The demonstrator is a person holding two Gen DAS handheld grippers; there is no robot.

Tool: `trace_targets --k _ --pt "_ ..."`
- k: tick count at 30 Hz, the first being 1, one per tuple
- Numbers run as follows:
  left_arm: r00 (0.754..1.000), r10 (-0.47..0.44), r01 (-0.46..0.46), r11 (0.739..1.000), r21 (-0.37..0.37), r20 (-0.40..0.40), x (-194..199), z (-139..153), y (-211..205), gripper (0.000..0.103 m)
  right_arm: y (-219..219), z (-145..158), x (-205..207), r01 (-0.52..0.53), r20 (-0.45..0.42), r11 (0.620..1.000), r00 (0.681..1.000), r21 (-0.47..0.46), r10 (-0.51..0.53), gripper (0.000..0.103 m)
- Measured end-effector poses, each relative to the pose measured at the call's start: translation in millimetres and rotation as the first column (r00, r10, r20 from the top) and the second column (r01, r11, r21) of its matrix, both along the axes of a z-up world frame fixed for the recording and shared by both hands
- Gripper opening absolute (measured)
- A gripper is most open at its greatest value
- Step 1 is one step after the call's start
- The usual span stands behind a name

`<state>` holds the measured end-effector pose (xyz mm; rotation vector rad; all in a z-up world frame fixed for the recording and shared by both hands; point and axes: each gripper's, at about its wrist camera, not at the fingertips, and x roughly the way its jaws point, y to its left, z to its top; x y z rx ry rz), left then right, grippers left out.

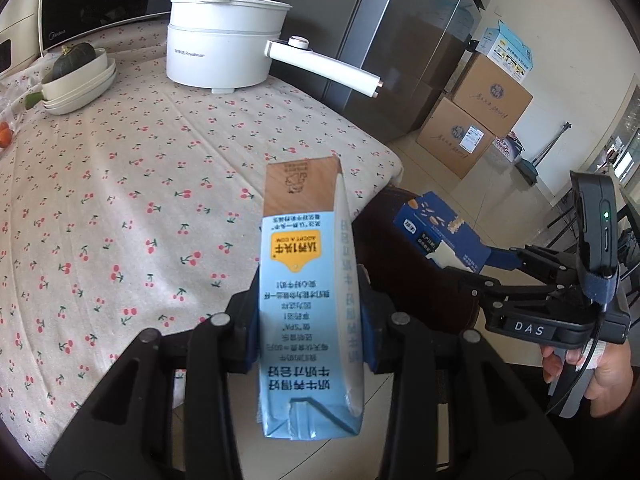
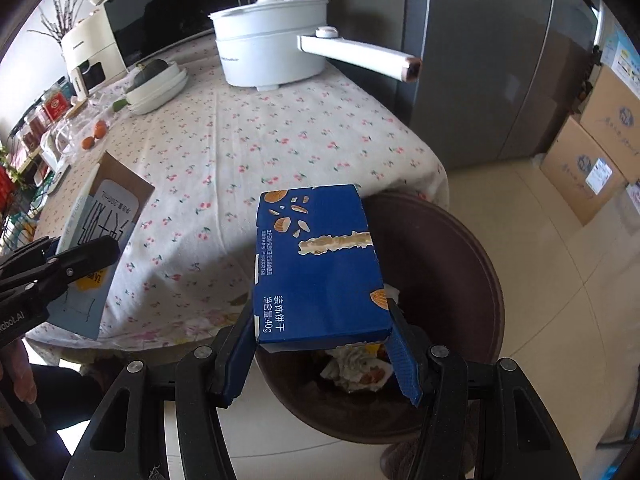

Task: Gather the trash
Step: 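Open both tools to drop the biscuit box and milk carton into the bin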

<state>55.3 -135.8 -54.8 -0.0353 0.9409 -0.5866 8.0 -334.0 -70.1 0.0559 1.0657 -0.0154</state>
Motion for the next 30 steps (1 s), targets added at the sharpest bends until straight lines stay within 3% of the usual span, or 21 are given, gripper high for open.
trace_targets --k 5,8,10,18,19,21,22,26,30 --pt "0.999 -0.045 0.044 0.999 -0.019 -0.031 1.8 -8.5 -25.2 0.041 -25.7 -19.4 -7.7 0.071 -0.067 0.997 0.995 -0.008 -0.071 0.061" --pt "0.996 -0.076 0.075 0.997 -0.03 -0.047 3.5 -14.6 -43.8 0.041 -36.9 -21.8 -13.3 0.122 -0.089 0.993 0.989 -0.003 -0.122 0.073" --pt "0.994 -0.092 0.09 0.995 -0.043 -0.057 5.4 -19.0 -56.6 0.041 -45.2 -20.4 -17.4 0.147 -0.084 0.989 0.986 0.005 -0.146 0.078" --pt "0.986 -0.156 0.15 0.984 -0.091 -0.063 18.1 -32.3 -93.2 0.042 -60.2 -13.4 -24.4 0.186 -0.07 0.982 0.98 -0.037 -0.188 0.081" --pt "0.984 -0.165 0.158 0.983 -0.095 -0.068 19.3 -34.4 -95.2 0.045 -60.7 -13.0 -24.4 0.187 -0.069 0.981 0.979 -0.042 -0.19 0.081" --pt "0.987 -0.127 0.122 0.991 -0.049 -0.1 22.0 -39.5 -95.2 0.093 -61.7 -11.3 -24.5 0.194 -0.063 0.98 0.978 -0.048 -0.197 0.082" --pt "0.991 -0.085 0.083 0.996 -0.019 -0.103 22.3 -40.4 -91.4 0.098 -62.3 -10.1 -25.1 0.198 -0.057 0.979 0.978 -0.049 -0.2 0.082" --pt "0.996 0.027 -0.023 0.998 0.058 -0.08 15.2 -31.4 -64.5 0.099 -59.8 -3.6 -23.2 0.202 -0.009 0.978 0.979 -0.052 -0.203 0.085" --pt "0.988 0.154 -0.153 0.98 0.129 -0.001 0.6 -11.8 -24.7 0.1 -40.5 12.8 -23.8 0.162 0.085 0.985 0.984 -0.057 -0.157 0.089"
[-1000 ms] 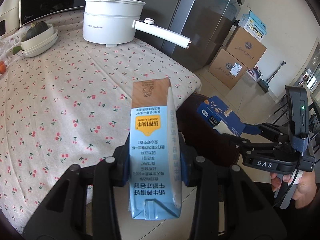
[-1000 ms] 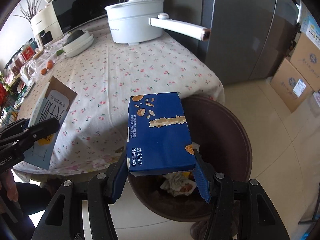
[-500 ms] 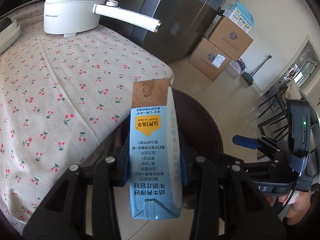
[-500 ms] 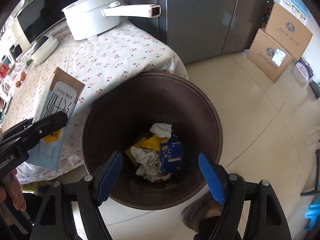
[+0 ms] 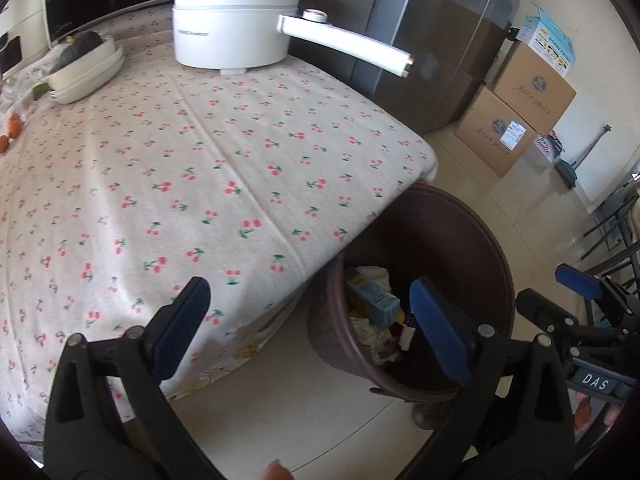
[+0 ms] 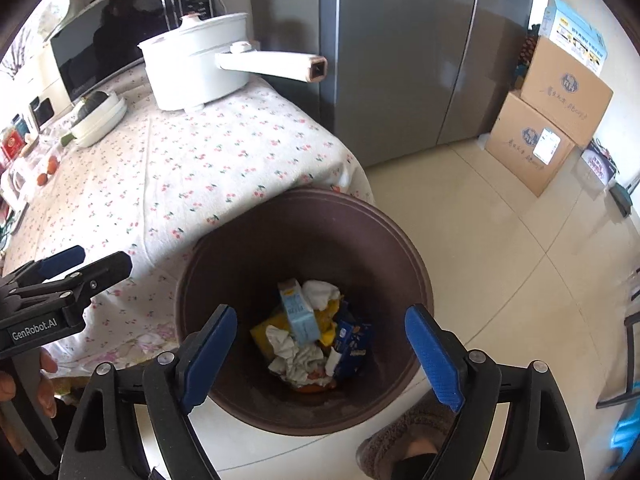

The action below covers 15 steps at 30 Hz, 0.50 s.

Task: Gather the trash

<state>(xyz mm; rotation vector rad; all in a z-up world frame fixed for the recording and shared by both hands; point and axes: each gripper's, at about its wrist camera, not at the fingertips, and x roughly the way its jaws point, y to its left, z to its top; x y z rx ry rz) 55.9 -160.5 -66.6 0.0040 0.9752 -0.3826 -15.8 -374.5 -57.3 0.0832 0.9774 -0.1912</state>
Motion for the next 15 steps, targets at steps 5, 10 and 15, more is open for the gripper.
trace_targets --k 5,10,15 --pt "0.983 0.133 -0.138 0.99 0.033 0.125 -14.0 36.8 47.4 0.102 38.1 30.3 0.8 -0.081 0.156 0.995 0.984 -0.065 0.091 0.1" --pt "0.946 0.219 -0.232 0.973 0.024 0.241 -21.5 63.2 77.1 0.102 74.1 56.3 0.7 -0.139 0.291 0.982 0.941 -0.125 0.17 0.101" --pt "0.913 0.276 -0.298 0.954 0.028 0.302 -22.2 69.8 91.8 0.102 100.8 73.0 7.4 -0.203 0.347 0.968 0.906 -0.146 0.242 0.102"
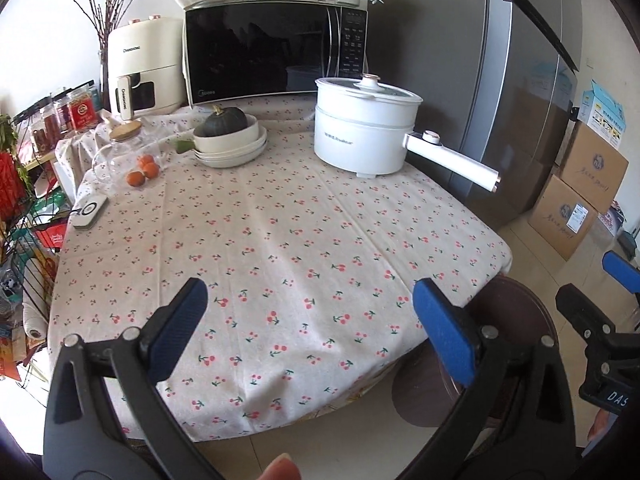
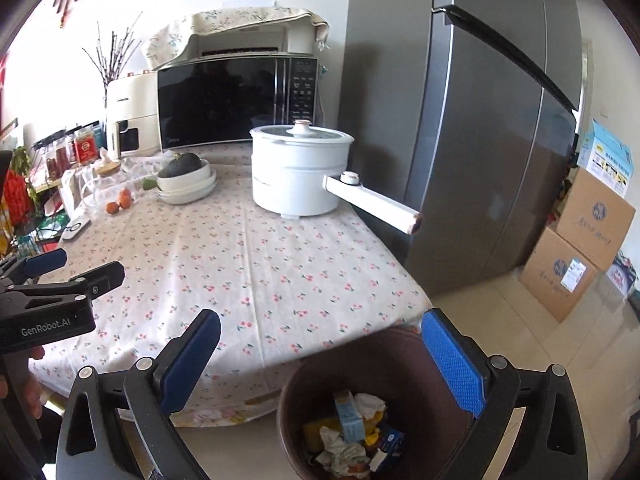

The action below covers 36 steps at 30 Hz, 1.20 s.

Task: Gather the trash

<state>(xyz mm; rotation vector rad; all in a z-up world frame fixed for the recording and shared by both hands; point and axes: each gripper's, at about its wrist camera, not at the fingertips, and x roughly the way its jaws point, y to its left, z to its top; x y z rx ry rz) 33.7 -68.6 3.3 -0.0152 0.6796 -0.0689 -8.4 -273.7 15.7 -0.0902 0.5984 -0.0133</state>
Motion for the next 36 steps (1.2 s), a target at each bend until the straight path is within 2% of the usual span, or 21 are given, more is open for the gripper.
trace_targets --k 7,16,24,30,36 --pt "0.998 0.06 -0.06 0.998 0.032 0.026 1.5 1.2 19.8 0.102 15.9 -3.8 16.8 -0.03 -0.003 0.999 1.0 0.031 0.03 0.103" --pt "0.994 0.106 -0.106 0.994 0.016 0.022 11.4 0.8 39.7 0.102 17.8 -5.7 31.2 -0.007 -0.001 0.998 1.0 0.06 0.007 0.103" --pt "0.996 0.054 -0.055 0.998 0.017 0.072 20.7 3.1 31.4 0.102 13.8 1.0 30.7 0.018 0.041 0.998 0.999 0.056 -0.02 0.103" --pt "0.998 -0.008 0.009 1.0 -0.014 0.065 29.2 2.0 22.5 0.102 7.6 2.9 32.5 0.043 0.058 0.997 0.997 0.067 -0.047 0.103" --pt "0.994 -0.064 0.064 0.998 -0.003 0.091 30.1 6.4 11.3 0.102 2.0 7.3 30.4 0.065 0.077 0.996 0.995 0.064 -0.07 0.103"
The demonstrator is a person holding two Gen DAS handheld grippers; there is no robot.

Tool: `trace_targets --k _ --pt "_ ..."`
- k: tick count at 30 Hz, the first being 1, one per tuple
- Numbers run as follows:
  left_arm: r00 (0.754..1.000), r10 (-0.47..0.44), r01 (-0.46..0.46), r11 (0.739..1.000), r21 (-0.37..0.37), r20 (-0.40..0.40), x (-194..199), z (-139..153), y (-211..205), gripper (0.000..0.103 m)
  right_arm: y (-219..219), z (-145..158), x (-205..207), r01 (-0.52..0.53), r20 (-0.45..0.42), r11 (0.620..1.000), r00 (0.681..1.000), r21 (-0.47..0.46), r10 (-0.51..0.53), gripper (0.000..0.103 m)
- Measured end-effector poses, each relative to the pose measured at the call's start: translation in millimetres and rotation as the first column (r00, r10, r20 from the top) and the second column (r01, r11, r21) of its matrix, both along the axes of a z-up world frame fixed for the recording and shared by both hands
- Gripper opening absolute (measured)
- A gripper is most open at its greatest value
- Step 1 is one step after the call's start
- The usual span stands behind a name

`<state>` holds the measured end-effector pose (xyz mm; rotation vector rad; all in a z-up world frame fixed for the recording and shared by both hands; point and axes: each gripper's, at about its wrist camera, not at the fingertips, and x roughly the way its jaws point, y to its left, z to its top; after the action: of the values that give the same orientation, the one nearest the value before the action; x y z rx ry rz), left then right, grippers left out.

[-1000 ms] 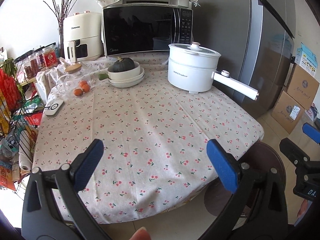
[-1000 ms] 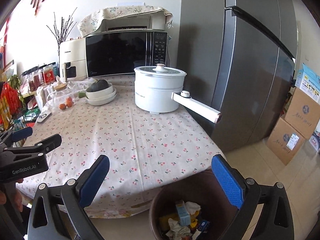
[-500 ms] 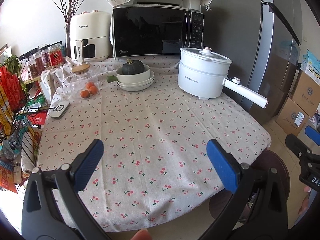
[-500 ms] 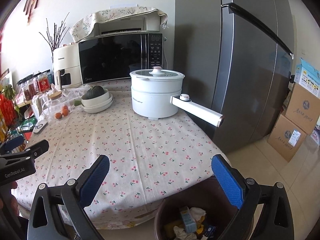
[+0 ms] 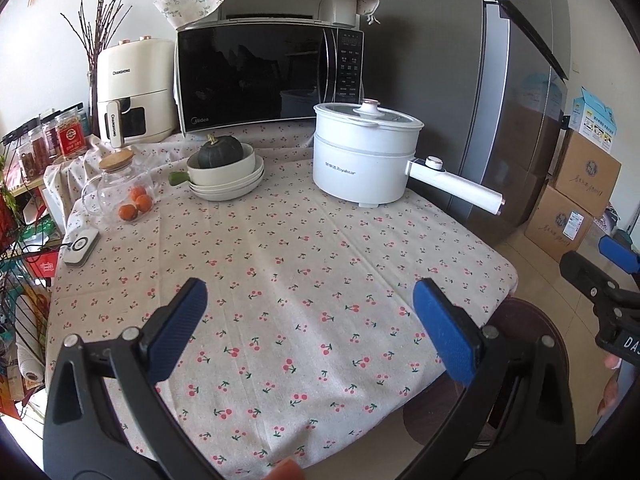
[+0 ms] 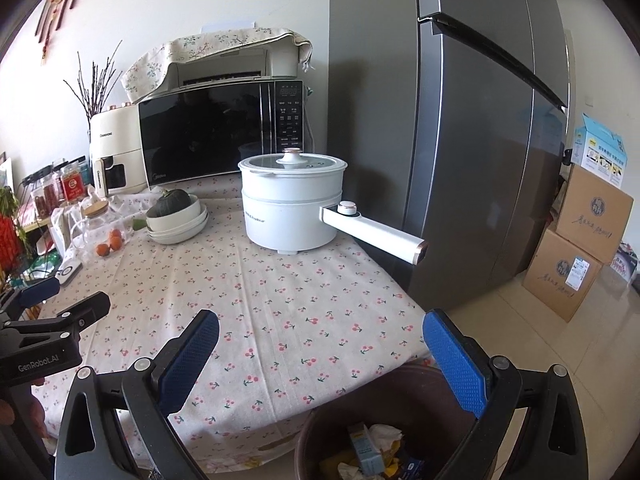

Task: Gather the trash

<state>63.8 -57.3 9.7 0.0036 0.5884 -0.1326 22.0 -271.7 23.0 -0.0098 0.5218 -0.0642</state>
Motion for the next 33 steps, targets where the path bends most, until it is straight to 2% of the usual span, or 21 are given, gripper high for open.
trace_targets --k 11,33 --pt "0.996 -0.023 0.023 1.0 0.007 0.084 -10.5 13.1 -12.5 0.102 -6.0 10.6 -4.6 0.01 0.058 1.0 0.998 0.009 -0.011 0.103" --pt "0.992 -0.034 0.031 0.999 0.027 0.118 -19.1 15.0 -21.3 0.102 -8.4 14.8 -9.6 0.018 0.081 1.0 0.997 0.011 -0.019 0.103"
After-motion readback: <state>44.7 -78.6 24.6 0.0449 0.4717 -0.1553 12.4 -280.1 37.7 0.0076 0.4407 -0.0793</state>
